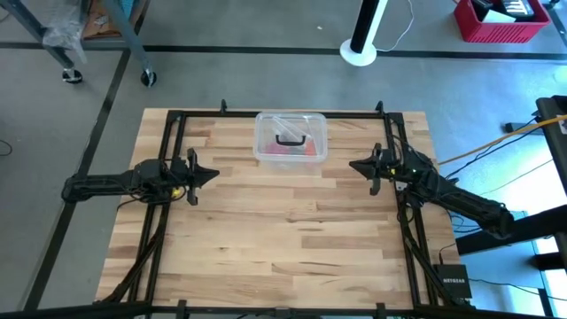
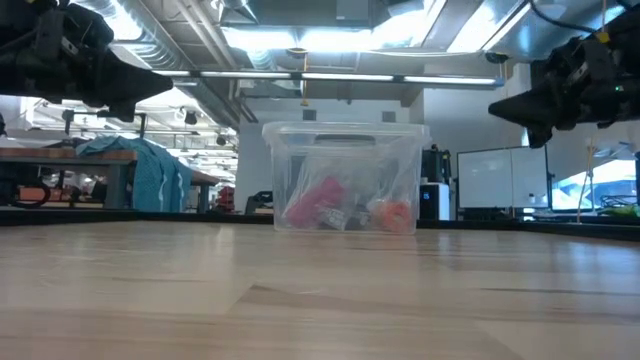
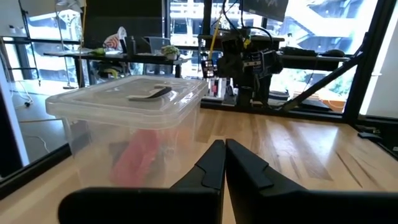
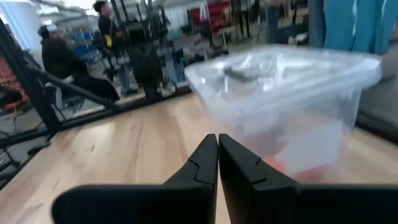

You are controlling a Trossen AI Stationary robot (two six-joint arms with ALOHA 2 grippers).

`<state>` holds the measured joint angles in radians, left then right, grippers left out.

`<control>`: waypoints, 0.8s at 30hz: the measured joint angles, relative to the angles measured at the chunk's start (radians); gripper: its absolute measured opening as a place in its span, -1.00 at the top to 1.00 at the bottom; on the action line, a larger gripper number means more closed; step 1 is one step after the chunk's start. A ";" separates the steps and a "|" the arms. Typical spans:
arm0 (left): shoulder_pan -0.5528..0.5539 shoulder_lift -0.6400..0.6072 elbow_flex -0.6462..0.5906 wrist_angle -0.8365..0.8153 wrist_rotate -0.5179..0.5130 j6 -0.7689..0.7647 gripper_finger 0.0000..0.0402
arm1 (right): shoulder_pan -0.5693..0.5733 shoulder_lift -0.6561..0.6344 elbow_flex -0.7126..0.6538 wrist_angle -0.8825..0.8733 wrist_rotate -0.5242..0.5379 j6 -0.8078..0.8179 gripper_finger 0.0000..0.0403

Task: Roll bandage
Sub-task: Return to Home Position

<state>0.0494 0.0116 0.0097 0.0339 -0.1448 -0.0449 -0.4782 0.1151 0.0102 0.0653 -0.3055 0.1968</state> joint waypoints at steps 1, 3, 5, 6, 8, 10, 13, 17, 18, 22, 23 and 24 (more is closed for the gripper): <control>0.000 0.000 0.000 0.000 0.000 0.000 0.97 | 0.000 -0.023 0.001 -0.001 0.003 0.003 0.91; 0.000 0.000 0.000 0.000 0.000 0.000 0.97 | 0.000 -0.075 0.001 -0.004 0.009 -0.006 0.91; 0.000 0.000 0.000 0.000 0.000 0.000 0.97 | 0.000 -0.114 0.001 -0.006 0.008 -0.019 0.91; 0.000 0.000 0.000 -0.001 0.000 0.000 0.97 | 0.000 -0.114 0.001 -0.006 -0.001 -0.020 0.91; 0.000 0.000 0.000 0.000 0.000 0.000 0.97 | 0.000 -0.108 0.001 -0.007 -0.009 -0.018 0.91; 0.000 0.000 0.000 0.000 0.000 0.000 0.97 | 0.000 -0.089 0.001 -0.006 0.000 -0.018 0.91; 0.000 0.000 0.000 0.000 0.000 0.000 0.97 | 0.000 -0.075 0.002 -0.008 0.022 -0.018 0.91; 0.000 0.000 0.000 -0.001 0.000 0.000 0.97 | 0.000 -0.076 0.002 -0.011 0.059 -0.019 0.91; 0.000 0.000 0.000 0.000 -0.001 0.000 0.97 | 0.000 -0.076 0.002 -0.011 0.061 -0.018 0.91; 0.000 0.000 0.000 0.000 0.000 0.000 0.97 | 0.000 -0.076 0.002 -0.011 0.061 -0.018 0.91; 0.000 0.000 0.000 0.000 0.000 0.000 0.97 | 0.000 -0.076 0.002 -0.011 0.061 -0.018 0.91; 0.000 0.000 0.000 0.000 0.000 0.000 0.97 | 0.000 -0.076 0.002 -0.010 0.061 -0.018 0.91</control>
<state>0.0494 0.0120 0.0093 0.0335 -0.1452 -0.0449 -0.4782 0.0395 0.0120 0.0550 -0.2443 0.1783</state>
